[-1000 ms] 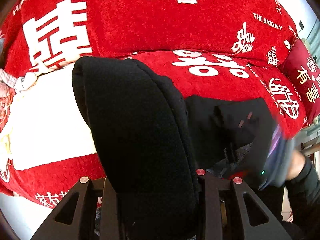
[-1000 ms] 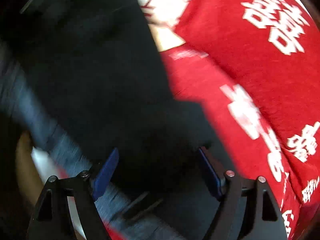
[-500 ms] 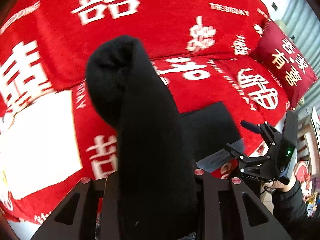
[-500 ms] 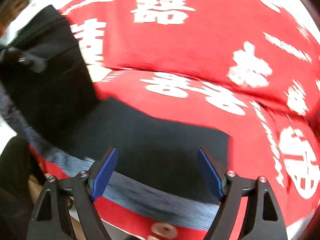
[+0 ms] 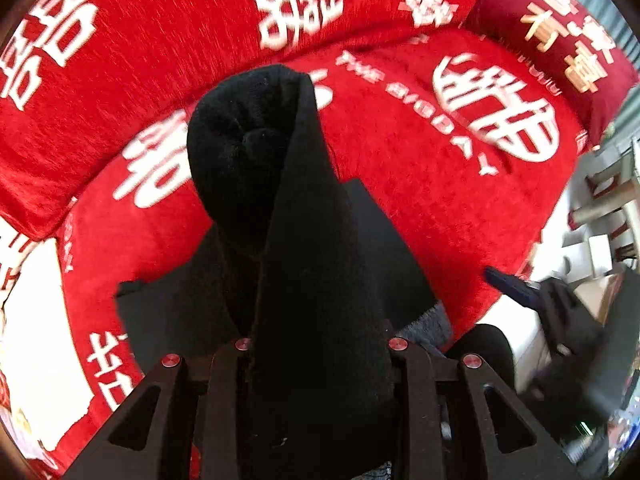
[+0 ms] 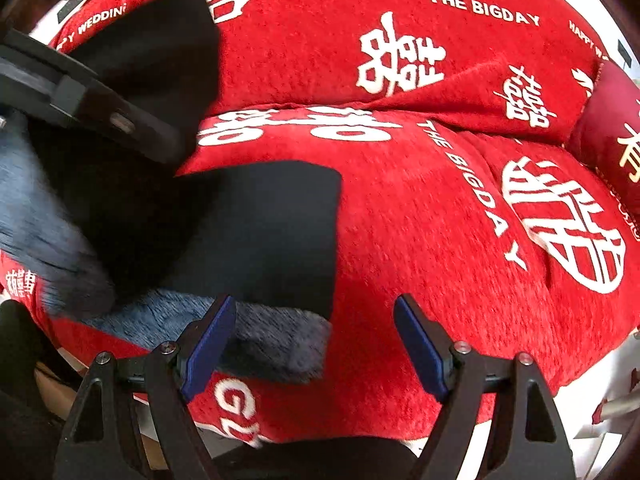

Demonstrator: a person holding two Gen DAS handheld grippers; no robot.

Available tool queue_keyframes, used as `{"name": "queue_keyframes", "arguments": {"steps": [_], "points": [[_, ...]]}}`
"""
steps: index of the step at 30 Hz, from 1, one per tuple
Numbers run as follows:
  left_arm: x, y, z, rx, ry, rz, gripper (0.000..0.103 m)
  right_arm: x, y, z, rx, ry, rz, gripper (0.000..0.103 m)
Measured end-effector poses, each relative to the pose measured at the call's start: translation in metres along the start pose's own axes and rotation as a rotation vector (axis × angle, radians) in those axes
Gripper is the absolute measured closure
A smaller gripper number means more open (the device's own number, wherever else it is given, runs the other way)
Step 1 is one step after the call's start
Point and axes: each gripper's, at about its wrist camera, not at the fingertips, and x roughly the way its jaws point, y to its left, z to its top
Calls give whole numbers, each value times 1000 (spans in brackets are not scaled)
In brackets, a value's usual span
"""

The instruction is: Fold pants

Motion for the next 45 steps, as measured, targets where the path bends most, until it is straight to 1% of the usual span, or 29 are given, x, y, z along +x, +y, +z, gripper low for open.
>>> {"name": "queue_keyframes", "arguments": {"steps": [2, 4, 8, 11, 12, 13, 14, 15, 17, 20, 24, 25, 28, 29, 33, 37, 40, 42, 44, 45], "points": [[24, -4, 4, -10, 31, 14, 73, 0, -6, -4, 17, 4, 4, 19], [38, -5, 1, -19, 46, 14, 73, 1, -12, -8, 33, 10, 9, 19], [42, -16, 3, -11, 45, 41, 73, 8, -17, -14, 51, 26, 17, 19], [46, -17, 5, -8, 51, 56, 72, 10, -18, -17, 59, 28, 23, 19], [48, -20, 6, -7, 49, 60, 67, 9, -19, -17, 64, 27, 24, 19], [49, -23, 5, -5, 49, 71, 46, 8, -19, -18, 65, 27, 23, 19], [51, -25, 7, -5, 57, 66, 30, 7, -19, -19, 67, 27, 21, 19], [52, -26, 7, -11, 65, 41, 11, 6, -20, -20, 69, 30, 18, 19], [45, -30, 4, -13, 43, 8, 11, 4, -22, -20, 69, 34, 15, 19], [27, -39, 2, 27, 4, -5, 11, 0, -24, -22, 69, 38, 14, 18], [-14, -39, 3, 36, -76, -79, 11, -4, -24, -23, 68, 44, 14, 18], [-26, -36, 2, 35, -112, -81, 11, -5, -23, -23, 64, 46, 9, 18], [-44, -22, -2, 29, -171, -40, 11, -9, -21, -23, 53, 48, -12, 18], [-47, -17, -3, 25, -177, -29, 11, -12, -21, -22, 50, 46, -21, 18], [-43, 13, -12, -32, -170, 1, 11, -25, -17, -14, 45, 13, -59, 18], [-31, 47, -28, -92, -153, 50, 11, -49, 0, 3, 2, -62, -99, 18], [-23, 73, -42, -147, -137, 59, 11, -69, 16, 17, -35, -134, -61, 18], [-19, 85, -49, -172, -131, 65, 11, -77, 29, 26, -72, -172, -5, 15], [-15, 96, -55, -197, -126, 71, 11, -74, 41, 31, -99, -165, 28, 15], [-14, 101, -58, -205, -125, 75, 11, -70, 50, 33, -124, -150, 19, 15]]}}
